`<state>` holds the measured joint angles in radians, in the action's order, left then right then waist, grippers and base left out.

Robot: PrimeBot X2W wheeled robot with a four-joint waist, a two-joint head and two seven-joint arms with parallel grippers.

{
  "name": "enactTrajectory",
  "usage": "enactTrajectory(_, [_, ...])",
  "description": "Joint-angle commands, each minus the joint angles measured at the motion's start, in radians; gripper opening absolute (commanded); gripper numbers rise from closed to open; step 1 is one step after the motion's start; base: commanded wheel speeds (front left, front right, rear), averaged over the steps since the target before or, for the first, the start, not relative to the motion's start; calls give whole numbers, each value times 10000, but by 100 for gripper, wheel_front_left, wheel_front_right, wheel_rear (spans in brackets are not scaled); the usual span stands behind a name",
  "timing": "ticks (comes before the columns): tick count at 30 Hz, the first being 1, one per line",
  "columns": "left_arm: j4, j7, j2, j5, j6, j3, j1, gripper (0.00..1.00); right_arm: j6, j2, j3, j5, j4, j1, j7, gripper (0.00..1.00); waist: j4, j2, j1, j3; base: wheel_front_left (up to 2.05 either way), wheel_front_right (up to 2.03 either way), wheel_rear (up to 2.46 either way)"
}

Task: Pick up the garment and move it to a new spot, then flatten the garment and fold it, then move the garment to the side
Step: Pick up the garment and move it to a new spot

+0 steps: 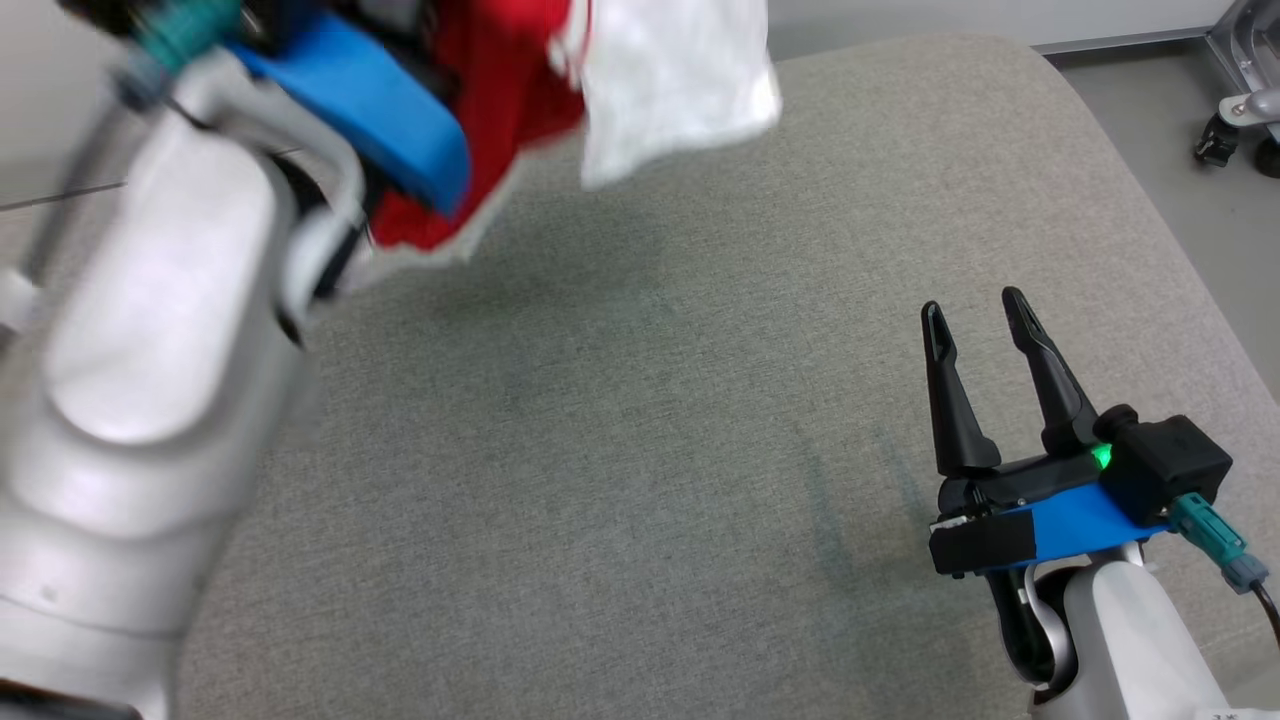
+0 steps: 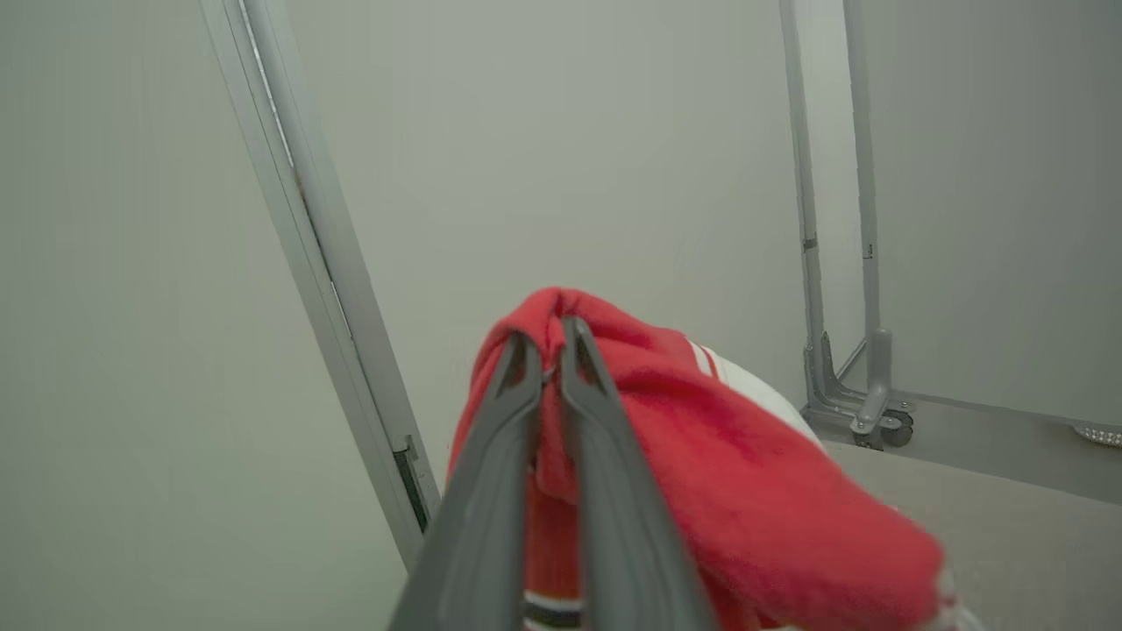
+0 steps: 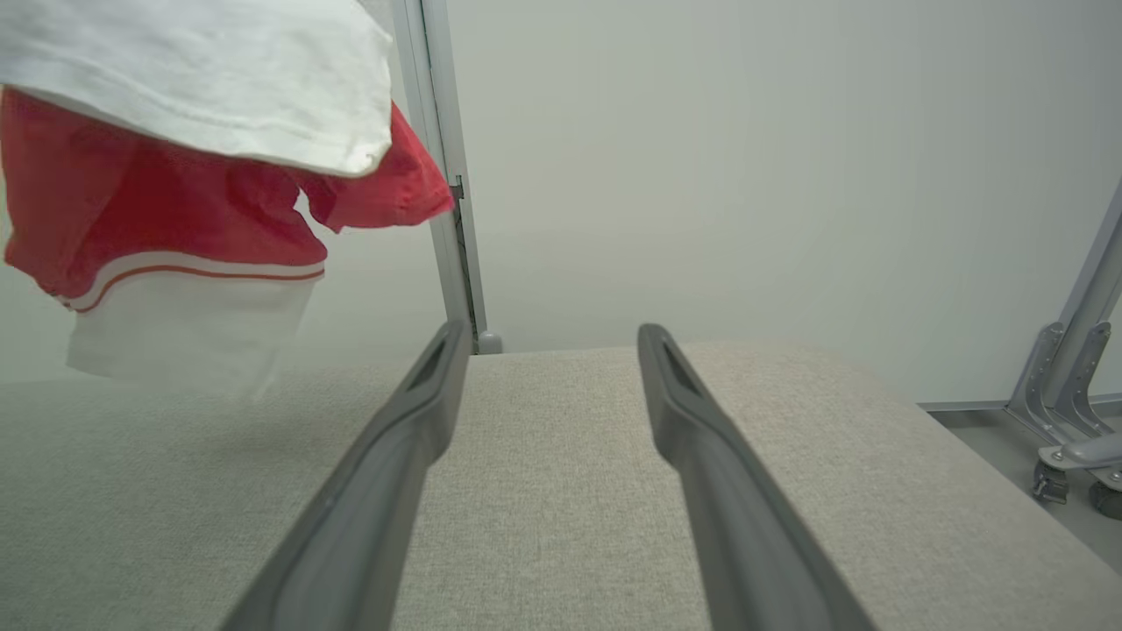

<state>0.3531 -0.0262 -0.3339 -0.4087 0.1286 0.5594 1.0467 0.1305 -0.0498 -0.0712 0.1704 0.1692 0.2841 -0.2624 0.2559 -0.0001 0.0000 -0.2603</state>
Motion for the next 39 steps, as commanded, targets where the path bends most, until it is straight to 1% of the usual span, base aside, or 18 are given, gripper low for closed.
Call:
enactTrajectory(1, [151, -137, 118, -78, -32, 159, -519, 0, 3, -13, -3, 80, -62, -36, -35, 100, 17, 1, 0, 16, 0, 0, 0])
enactTrajectory(4, [476, -326, 390, -271, -53, 482, -1508, 0, 3, -12, 19, 82, -62, -77, -36, 100, -9, 1, 0, 56, 0, 0, 0])
enactTrajectory(6, [712, -486, 551, -381, -144, 600, -2116, 0, 3, -13, -1, 86, -52, -79, -38, 100, -52, 1, 0, 58, 0, 0, 0])
enactTrajectory(10, [1430, -812, 829, -599, -128, 920, -3261, 0, 3, -12, -135, 92, -48, -24, -36, 100, -123, 1, 0, 34, 0, 0, 0])
enactTrajectory(15, [2281, -1155, 1178, -484, -89, 1534, -4119, 0, 5, -15, -111, 51, 34, -42, -37, 100, -256, 1, 0, 99, 0, 0, 0])
enactTrajectory(16, [2396, -1269, 1239, -478, -81, 1580, -4208, 9, 3, -15, -117, 48, 72, -69, -37, 100, -286, 1, 0, 130, 0, 0, 0])
enactTrajectory(17, [2501, -1401, 1298, -432, -84, 1644, -4262, 98, 3, -14, -112, 35, 114, -101, -37, 100, -328, 1, 0, 179, 0, 0, 0])
enactTrajectory(18, [2556, -1602, 1344, -413, -130, 1648, -4291, 100, 5, -14, -140, 27, 149, -130, -37, 100, -357, 1, 0, 227, 0, 0, 0])
enactTrajectory(20, [2617, -1918, 1396, -321, -279, 1596, -4254, 100, 3, -16, -144, 20, 206, -186, -37, 100, -436, 1, 0, 355, 0, 0, 0])
enactTrajectory(24, [2204, -2330, 1369, -379, -673, 1015, -4243, 100, 3, -17, -69, -98, 282, -299, -37, 100, -629, 1, 0, 608, 0, 0, 0])
enactTrajectory(29, [1286, -2393, 864, -135, -1076, 48, -4681, 100, 5, -17, 131, -217, 319, -475, -37, 100, -1007, 1, 0, 825, 0, 0, 0])
enactTrajectory(33, [353, -2399, 473, 30, -1376, -978, -5218, 100, 5, -14, 208, -299, 383, -546, -37, 100, -1312, 1, 0, 937, 0, 0, 0])
enactTrajectory(39, [-609, -2393, 162, 455, -1641, -2291, -6310, 100, 5, -16, 366, -394, 546, -678, -37, 100, -1811, 1, 0, 1117, 0, 0, 0])
